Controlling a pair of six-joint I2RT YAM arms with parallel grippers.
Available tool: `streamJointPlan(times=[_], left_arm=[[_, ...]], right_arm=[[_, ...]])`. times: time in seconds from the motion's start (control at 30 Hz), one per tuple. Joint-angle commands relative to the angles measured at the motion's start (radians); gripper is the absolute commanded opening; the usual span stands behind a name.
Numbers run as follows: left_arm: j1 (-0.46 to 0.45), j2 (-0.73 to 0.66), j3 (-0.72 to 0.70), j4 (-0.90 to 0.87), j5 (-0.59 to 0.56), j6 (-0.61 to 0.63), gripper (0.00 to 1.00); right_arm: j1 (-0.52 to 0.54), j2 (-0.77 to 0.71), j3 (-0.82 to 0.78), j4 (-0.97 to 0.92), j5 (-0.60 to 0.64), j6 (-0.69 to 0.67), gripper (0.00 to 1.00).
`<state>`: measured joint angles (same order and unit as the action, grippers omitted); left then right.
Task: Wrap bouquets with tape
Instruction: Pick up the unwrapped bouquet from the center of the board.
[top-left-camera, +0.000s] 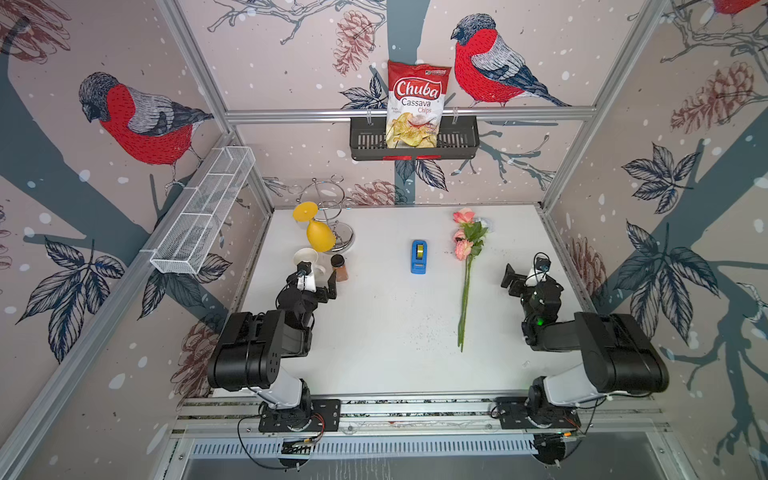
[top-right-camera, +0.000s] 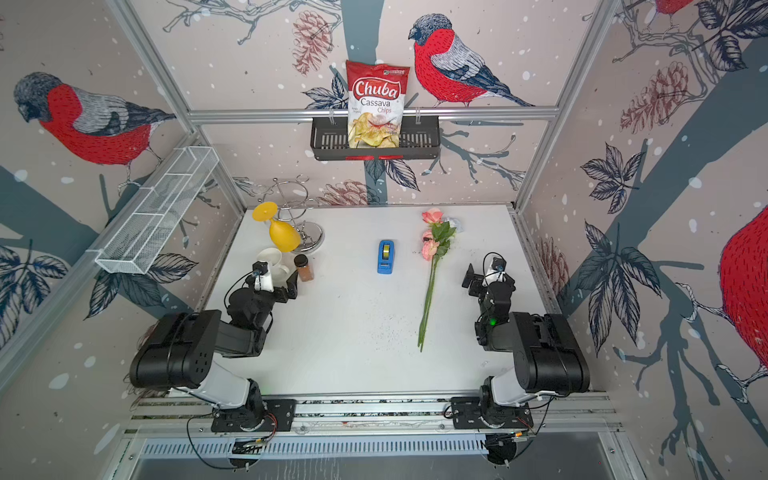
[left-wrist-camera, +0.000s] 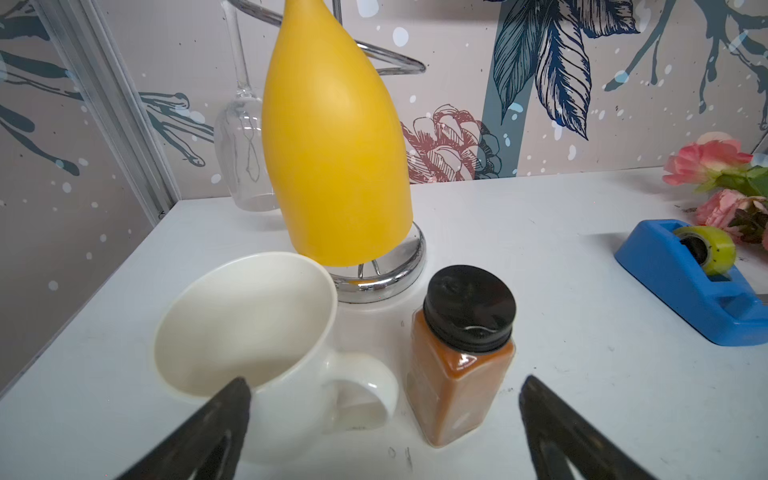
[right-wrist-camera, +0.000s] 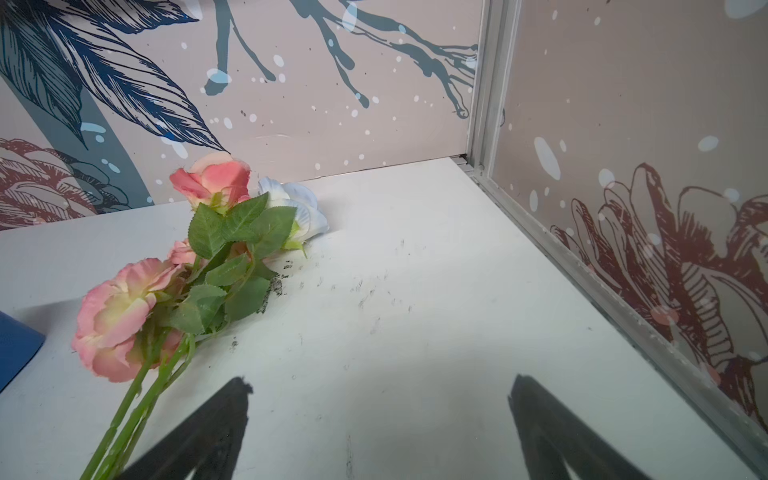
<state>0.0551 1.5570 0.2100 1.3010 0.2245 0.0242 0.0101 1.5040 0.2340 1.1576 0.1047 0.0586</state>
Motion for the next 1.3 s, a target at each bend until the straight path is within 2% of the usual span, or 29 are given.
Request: streamJointPlan(times=[0.0,0.63,0.67,0.73,0.8,0.83,0.87,0.9,0.93,1.0,1.03,1.07,1.1,1.13,1.17,1.27], left_arm=[[0.0,0.002,0.003,0.044,-0.007,-0.003,1.0],[0.0,0.002,0.003,0.045,-0.007,-0.004,1.0],[-0.001,-0.001,0.001,0.048,-0.017,-0.002,1.0],[-0.008,-0.032,-0.021,0.068,-0.073,-0.018,0.99],[-0.01,-0.192,-0.039,-0.037,-0.177,-0.052,1.0],[-0.013,-0.29,-0.027,-0.151,-0.24,-0.085,1.0],[-0.014,-0.413,0.007,-0.315,-0.312,-0.173,1.0],[-0.013,-0.519,0.056,-0.505,-0.37,-0.282,1.0],[-0.013,-0.596,0.092,-0.636,-0.379,-0.361,1.0],[-0.015,-0.709,0.077,-0.655,-0.364,-0.471,1.0],[-0.015,-0.747,0.045,-0.622,-0.363,-0.56,1.0],[-0.014,-0.771,-0.007,-0.531,-0.338,-0.624,0.99],[-0.01,-0.789,-0.048,-0.423,-0.255,-0.642,0.99],[-0.008,-0.805,-0.052,-0.394,-0.183,-0.635,1.0],[-0.009,-0.814,-0.013,-0.45,-0.12,-0.641,0.97],[-0.041,-0.782,0.213,-0.875,0.002,-0.602,0.85]], right_arm=[[0.003,-0.002,0.001,0.043,0.017,0.01,1.0],[0.003,-0.005,-0.001,0.042,0.018,0.01,1.0],[0.007,-0.006,-0.003,0.049,0.024,0.008,1.0],[0.043,-0.037,-0.017,0.087,0.115,-0.016,1.0],[0.117,-0.188,-0.009,-0.062,0.269,-0.04,1.0],[0.143,-0.274,0.004,-0.157,0.313,-0.034,1.0],[0.156,-0.367,0.01,-0.232,0.334,-0.007,1.0],[0.154,-0.461,0.012,-0.307,0.344,0.076,1.0],[0.143,-0.542,0.022,-0.402,0.363,0.182,1.0],[0.082,-0.713,0.076,-0.718,0.397,0.51,1.0],[0.03,-0.765,0.08,-0.768,0.332,0.555,1.0],[-0.028,-0.81,0.069,-0.763,0.213,0.549,1.0],[-0.07,-0.837,0.076,-0.791,0.124,0.547,1.0],[-0.086,-0.843,0.104,-0.849,0.087,0.554,1.0],[-0.093,-0.83,0.155,-0.936,0.066,0.546,1.0],[-0.079,-0.726,0.324,-1.194,-0.016,0.505,1.0]])
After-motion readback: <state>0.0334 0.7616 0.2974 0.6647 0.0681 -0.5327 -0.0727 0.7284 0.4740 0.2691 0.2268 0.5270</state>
